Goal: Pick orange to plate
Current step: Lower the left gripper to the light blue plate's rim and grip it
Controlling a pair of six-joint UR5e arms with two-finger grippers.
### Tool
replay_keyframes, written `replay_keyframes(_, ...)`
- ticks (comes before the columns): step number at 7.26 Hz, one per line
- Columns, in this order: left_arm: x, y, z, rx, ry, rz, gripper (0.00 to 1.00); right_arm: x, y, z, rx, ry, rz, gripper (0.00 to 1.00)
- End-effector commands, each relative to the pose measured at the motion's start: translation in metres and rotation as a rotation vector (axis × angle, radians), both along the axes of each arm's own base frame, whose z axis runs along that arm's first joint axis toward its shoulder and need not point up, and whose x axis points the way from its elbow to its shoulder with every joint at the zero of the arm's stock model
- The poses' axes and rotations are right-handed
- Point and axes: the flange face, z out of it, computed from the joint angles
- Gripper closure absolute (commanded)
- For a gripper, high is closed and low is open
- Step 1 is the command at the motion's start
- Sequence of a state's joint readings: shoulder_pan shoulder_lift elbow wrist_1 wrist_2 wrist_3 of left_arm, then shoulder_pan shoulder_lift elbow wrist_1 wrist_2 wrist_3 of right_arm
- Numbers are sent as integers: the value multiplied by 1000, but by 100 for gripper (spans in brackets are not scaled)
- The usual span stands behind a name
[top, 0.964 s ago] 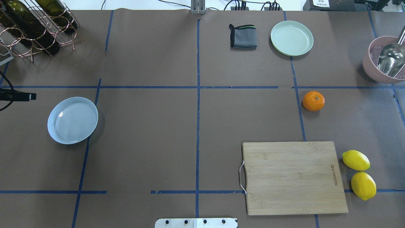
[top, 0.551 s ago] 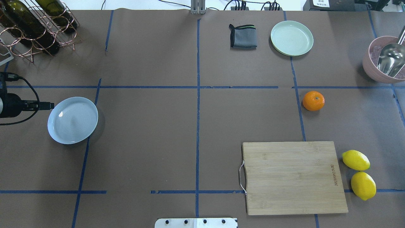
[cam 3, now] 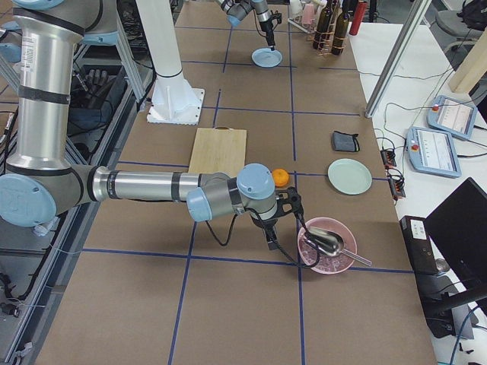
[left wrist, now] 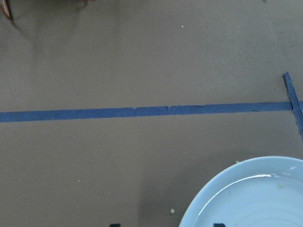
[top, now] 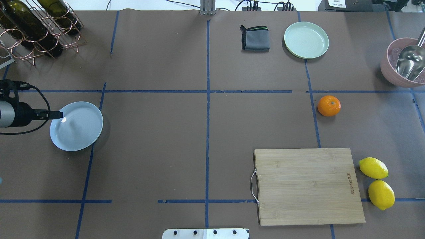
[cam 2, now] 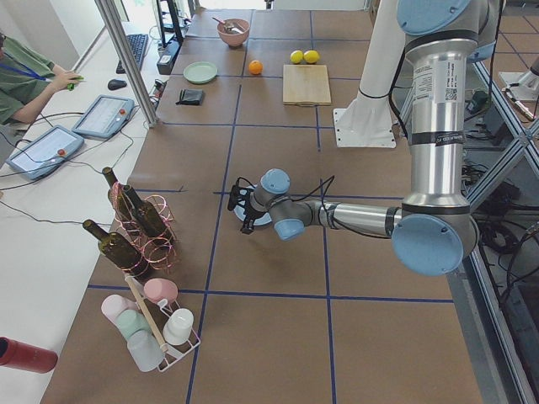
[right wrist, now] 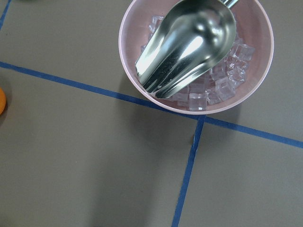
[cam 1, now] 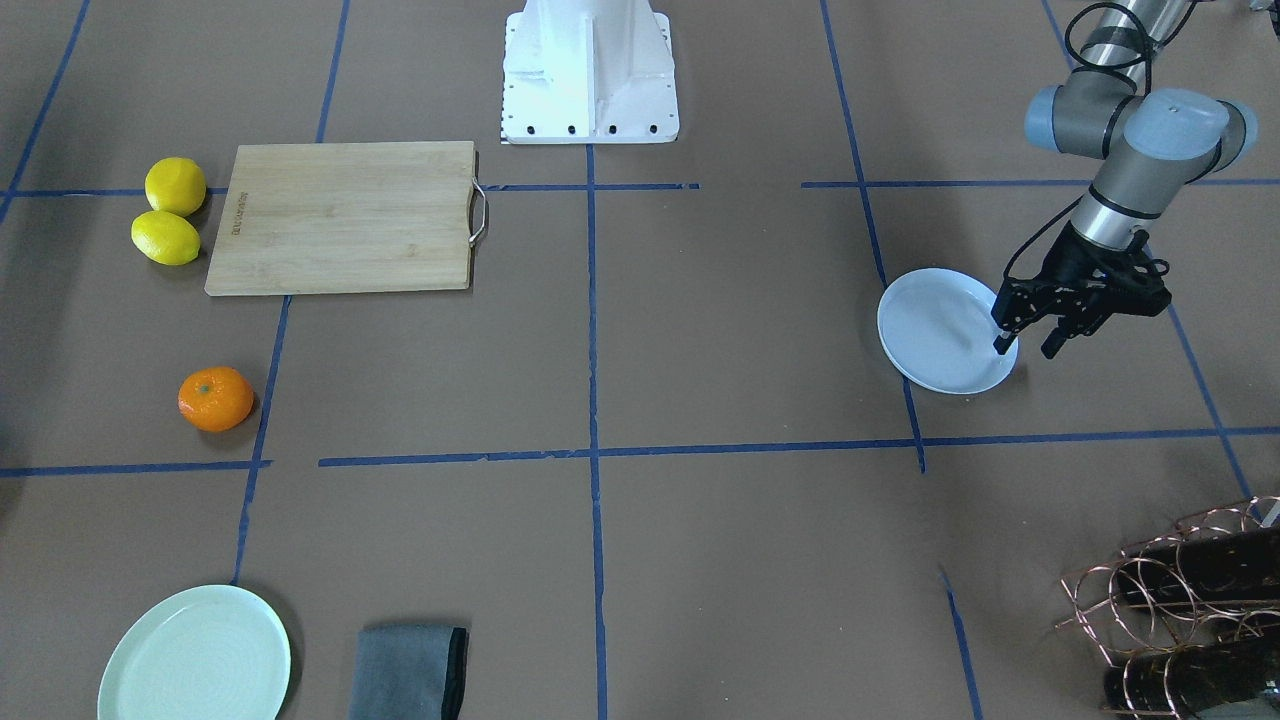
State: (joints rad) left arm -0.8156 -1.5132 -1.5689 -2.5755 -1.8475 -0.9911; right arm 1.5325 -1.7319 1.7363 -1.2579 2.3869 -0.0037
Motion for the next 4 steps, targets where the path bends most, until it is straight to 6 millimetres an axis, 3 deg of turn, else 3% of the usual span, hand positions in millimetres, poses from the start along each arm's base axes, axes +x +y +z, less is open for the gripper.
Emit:
replay_keyframes(1, 10, 5, 2, 6, -11, 8, 36, 0, 0, 1, -2, 0, 0, 0)
replay_keyframes(2, 14, 8, 3, 6, -13, 17, 38, 0, -1, 0, -5, -1, 4, 0)
replay_keyframes(3, 14, 8, 3, 5, -14, 17, 50, 0, -1, -1, -8, -2, 8, 0)
replay_keyframes(4, 14, 8, 3, 6, -13, 17, 83, 0, -1, 0, -9, -2, 8, 0)
